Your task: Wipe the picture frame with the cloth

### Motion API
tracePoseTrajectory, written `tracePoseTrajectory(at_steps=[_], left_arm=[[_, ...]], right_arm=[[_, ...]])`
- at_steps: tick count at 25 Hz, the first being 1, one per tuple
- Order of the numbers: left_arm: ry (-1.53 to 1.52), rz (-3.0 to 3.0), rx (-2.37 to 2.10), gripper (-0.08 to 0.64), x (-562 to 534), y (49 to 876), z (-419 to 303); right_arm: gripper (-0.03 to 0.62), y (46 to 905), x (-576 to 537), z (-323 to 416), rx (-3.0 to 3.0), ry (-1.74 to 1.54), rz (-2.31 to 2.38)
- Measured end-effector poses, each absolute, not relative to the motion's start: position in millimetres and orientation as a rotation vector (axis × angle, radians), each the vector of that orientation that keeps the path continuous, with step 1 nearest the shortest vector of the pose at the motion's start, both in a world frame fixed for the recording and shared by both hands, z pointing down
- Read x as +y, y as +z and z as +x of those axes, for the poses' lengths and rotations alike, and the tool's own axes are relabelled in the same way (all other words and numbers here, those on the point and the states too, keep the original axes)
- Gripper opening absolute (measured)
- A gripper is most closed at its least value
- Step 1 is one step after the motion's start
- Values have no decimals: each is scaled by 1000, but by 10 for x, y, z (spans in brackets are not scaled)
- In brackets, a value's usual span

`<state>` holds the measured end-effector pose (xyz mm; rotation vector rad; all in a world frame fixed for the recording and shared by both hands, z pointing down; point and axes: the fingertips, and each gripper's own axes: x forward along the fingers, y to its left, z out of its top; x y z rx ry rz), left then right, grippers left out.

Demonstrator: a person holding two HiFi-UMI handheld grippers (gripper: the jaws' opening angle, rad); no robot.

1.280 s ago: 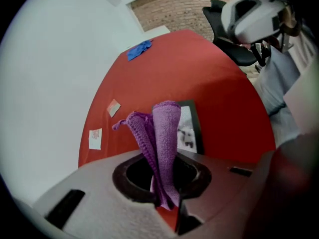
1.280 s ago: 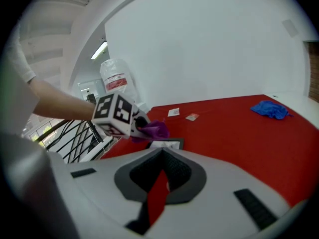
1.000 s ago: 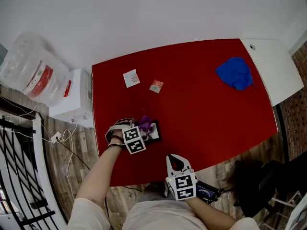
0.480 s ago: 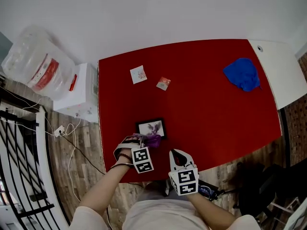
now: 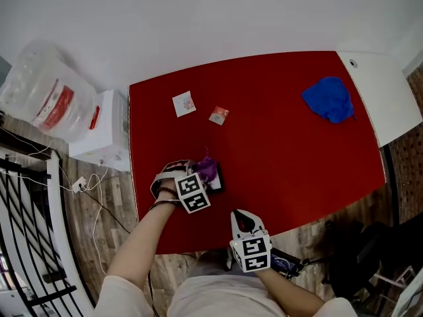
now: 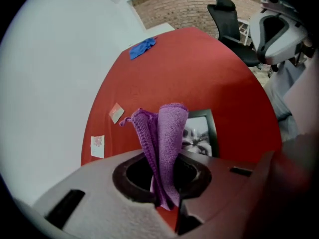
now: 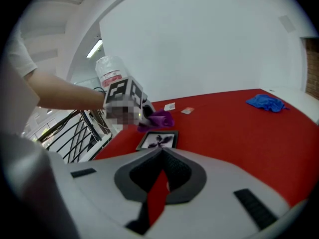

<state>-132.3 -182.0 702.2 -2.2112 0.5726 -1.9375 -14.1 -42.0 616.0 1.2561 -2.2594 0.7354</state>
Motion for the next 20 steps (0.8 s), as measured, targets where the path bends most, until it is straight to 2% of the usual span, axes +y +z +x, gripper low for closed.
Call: tracePoseTrajectory(at_steps=[7, 15, 20], left_arm=[[-1979, -2179, 500, 61, -1747, 7217, -1181], [-1970, -2175, 408, 61, -943, 7320, -1034], [-1951, -2211, 489, 61, -1091, 7185, -1092]], right_arm=[[3, 6208, -456, 42, -2231, 775, 1310], [3, 6187, -597, 43, -2249, 770, 1313], [3, 6204, -557, 8, -2246, 774, 1305]])
